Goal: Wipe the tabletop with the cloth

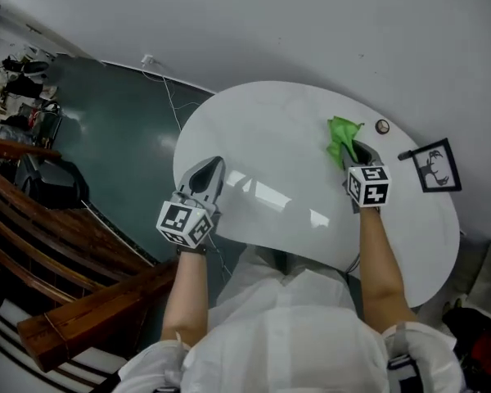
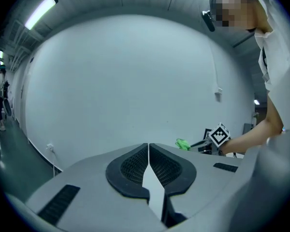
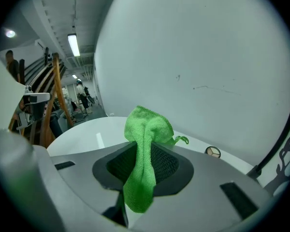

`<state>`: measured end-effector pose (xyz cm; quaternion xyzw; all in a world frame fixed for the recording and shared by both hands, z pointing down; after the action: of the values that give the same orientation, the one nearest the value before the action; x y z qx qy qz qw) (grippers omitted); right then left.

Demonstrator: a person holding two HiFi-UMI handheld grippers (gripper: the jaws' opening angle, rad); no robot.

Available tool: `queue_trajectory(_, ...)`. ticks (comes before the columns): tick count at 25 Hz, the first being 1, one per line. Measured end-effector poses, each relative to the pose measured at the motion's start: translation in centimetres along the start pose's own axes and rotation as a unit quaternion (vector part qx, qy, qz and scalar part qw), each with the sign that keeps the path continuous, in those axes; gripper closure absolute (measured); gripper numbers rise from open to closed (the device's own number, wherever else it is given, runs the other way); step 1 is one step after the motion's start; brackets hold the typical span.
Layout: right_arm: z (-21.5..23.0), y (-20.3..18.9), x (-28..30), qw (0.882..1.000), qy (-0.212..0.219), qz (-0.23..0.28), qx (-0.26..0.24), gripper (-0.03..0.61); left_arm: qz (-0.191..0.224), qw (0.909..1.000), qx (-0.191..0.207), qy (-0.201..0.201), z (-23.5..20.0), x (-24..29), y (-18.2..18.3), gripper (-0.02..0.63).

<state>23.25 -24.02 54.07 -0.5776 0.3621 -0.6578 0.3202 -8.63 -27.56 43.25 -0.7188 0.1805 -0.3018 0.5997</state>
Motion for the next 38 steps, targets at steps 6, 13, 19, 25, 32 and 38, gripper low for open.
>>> queue_trajectory(6,3.5,-1.0,4.1,0.996,-0.065,-0.059,0.01,0.497,-0.009,0.9993,-0.008,-0.036,-2.6,3.9,-0.6,0.592)
queue_trajectory(13,4.6,-2.0,8.9,0.988,-0.105,-0.116,0.011,0.497,-0.017,0.9987,-0.022,-0.042,-7.1,6.4,-1.6,0.592)
queue_trajectory(19,5.2,-3.6,11.8,0.971,-0.165,-0.172,0.013,0.497,-0.022,0.9982,-0.036,-0.044,-10.2,7.5,-2.0,0.592)
queue_trajectory(25,5.7,-3.8,12.6,0.941,-0.246,-0.221,0.063,0.497,-0.032,0.9976,-0.042,-0.045,-12.8,6.2,-2.7,0.592)
queue_trajectory(32,1.1,0.2,18.3,0.959,-0.207,-0.192,0.039,0.497,-0.04,0.997,-0.05,-0.044,-15.7,4.9,-3.4,0.592)
queue_trajectory(38,-5.3,3.5,23.1,0.975,-0.159,-0.154,0.028,0.497,-0.042,0.9968,-0.049,-0.047,-17.8,4.3,-3.4,0.592)
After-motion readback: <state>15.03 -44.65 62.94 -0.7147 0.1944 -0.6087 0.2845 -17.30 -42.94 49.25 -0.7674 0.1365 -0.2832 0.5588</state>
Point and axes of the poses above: the fingertips, and each gripper's own axes: x forward along the fingers, z to its right, y out of its top, the point moved 1 cm from there along -x, backward along the fingers, and after that the axes turned 2 degrees about y, right-handed, at the moved point
